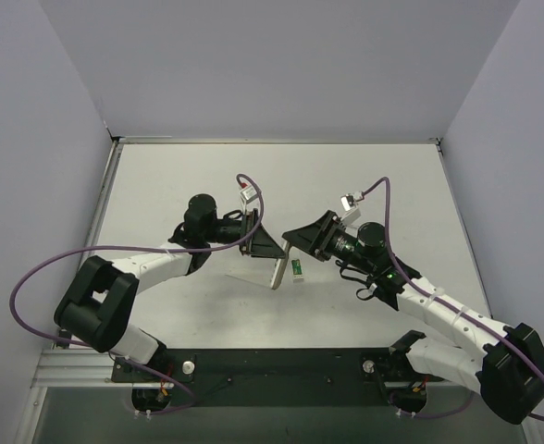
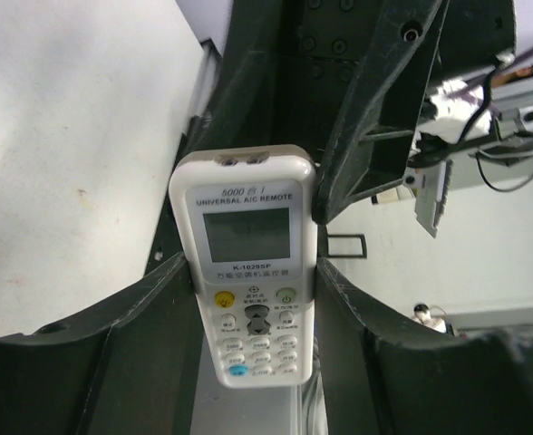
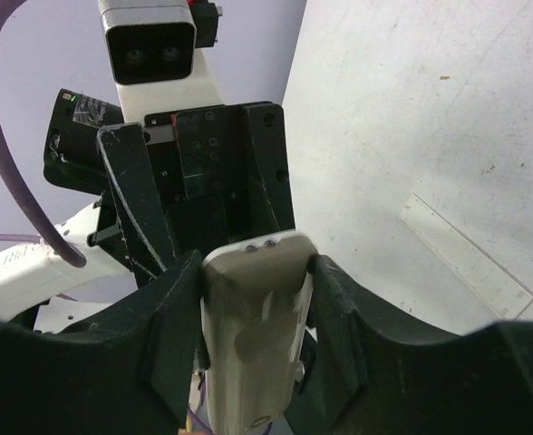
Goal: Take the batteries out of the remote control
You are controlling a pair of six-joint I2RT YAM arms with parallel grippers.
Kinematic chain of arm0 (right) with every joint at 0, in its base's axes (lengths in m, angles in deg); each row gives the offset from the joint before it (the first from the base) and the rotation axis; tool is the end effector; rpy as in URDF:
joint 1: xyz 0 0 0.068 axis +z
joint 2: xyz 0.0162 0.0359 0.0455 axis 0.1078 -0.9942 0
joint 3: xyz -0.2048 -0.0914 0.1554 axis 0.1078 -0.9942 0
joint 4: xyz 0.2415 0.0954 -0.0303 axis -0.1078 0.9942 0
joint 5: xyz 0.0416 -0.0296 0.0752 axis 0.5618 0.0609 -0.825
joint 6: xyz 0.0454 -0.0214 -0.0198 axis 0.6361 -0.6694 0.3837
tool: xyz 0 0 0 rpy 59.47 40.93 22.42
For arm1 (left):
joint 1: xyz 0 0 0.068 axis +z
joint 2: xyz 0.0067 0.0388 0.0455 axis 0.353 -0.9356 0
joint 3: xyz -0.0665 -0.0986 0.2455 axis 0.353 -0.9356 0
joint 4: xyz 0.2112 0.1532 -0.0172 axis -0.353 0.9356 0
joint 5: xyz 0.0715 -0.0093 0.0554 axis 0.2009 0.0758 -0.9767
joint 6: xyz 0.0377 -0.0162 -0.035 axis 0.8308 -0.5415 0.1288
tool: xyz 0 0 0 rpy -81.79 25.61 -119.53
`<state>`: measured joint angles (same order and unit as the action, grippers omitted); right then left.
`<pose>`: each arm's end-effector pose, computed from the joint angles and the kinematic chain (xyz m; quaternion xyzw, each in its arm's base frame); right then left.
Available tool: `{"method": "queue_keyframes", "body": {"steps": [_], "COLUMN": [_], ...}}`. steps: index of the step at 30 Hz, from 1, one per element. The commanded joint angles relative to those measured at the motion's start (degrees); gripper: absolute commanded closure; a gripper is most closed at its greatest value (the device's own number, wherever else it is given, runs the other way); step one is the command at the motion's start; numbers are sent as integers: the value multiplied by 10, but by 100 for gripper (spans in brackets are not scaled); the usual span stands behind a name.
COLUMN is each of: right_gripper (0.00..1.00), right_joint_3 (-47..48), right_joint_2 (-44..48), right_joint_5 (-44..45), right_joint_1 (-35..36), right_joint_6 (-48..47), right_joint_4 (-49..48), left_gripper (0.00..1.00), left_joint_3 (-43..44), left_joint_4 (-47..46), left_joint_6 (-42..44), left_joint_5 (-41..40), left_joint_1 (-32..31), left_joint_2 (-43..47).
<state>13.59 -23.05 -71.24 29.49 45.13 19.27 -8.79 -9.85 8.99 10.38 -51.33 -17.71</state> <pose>0.1803 0.1473 0.2795 0.0067 0.6743 0.6418 0.3651 0.2499 -0.1852 0.2424 0.1573 0.7013 -0.6878 0.1017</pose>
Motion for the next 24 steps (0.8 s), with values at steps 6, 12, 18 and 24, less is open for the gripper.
{"method": "queue_keyframes", "body": {"steps": [6,12,18,24], "right_gripper": [100,100,100,100], "right_joint_3": [12,20,44,63], "right_joint_2": [14,11,-6,-40], "right_joint_5": [25,41,49,49], "right_joint_1": [4,4,4,4], "right_joint_6": [13,11,6,17], "right_joint_4": [-6,34,98,127], "left_gripper": [60,45,35,28], "left_joint_3": [-2,34,117,160], "left_joint_4": [-39,115,388,491], "left_joint_6": [5,118,315,375], "left_joint_5": [2,-9,-59,-100], "left_joint_1": [-2,-3,-4,-5], "left_joint_2": [4,15,31,27]}}
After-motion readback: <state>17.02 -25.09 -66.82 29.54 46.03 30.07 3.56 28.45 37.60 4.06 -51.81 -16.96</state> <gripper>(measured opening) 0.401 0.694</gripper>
